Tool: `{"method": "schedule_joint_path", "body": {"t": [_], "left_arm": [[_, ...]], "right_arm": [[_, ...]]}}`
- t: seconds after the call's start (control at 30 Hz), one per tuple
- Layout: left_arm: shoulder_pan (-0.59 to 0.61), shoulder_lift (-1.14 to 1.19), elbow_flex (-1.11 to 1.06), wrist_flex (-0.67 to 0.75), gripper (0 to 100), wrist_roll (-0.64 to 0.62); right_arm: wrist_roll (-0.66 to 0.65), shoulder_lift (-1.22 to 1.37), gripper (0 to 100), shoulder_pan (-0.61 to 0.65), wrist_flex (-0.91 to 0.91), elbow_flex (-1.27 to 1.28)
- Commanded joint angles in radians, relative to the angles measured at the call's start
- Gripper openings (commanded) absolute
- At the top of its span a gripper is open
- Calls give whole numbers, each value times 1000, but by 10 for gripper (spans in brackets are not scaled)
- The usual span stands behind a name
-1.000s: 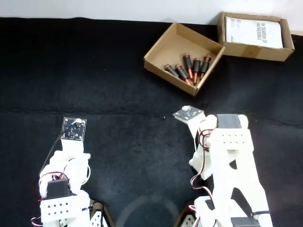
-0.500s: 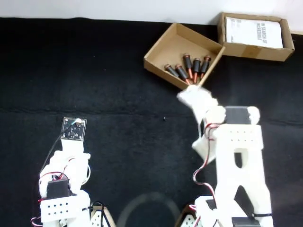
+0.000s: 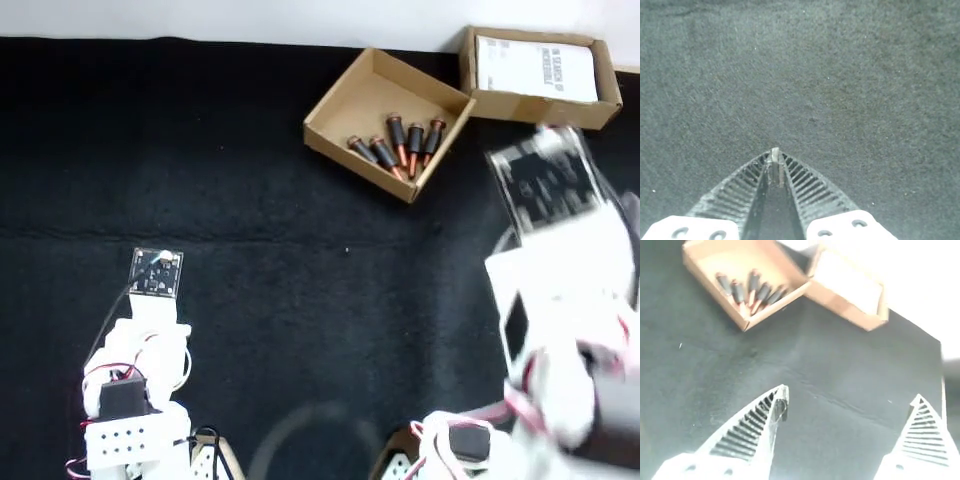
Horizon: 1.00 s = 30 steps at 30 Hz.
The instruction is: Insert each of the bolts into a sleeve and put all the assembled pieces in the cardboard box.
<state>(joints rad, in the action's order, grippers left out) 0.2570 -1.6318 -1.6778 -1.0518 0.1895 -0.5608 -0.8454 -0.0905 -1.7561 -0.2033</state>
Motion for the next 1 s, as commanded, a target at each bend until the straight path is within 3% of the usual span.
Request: {"method": "schedule_joint_path", "body": {"t": [0.0,0.27,0.57,0.7,0.8,0.87,0.97], "left_arm": [[10,-2,-25,-3,10,5],[10,-2,-25,-3,10,5],[10,-2,-25,-3,10,5],[10,-2,-25,-3,10,5],[10,-2,-25,-3,10,5],[10,-2,-25,-3,10,5],[10,-2,-25,-2,10,5]], "right_arm": [[34,-160,343,-19,-5,94],[26,-444,343,-15,45,797],[29,-507,343,-15,792,1468],[32,-513,343,-15,983,1638],[40,-513,343,-15,1015,1675],[118,-513,343,-15,1017,1681],[358,-513,343,-13,1030,1676]]}}
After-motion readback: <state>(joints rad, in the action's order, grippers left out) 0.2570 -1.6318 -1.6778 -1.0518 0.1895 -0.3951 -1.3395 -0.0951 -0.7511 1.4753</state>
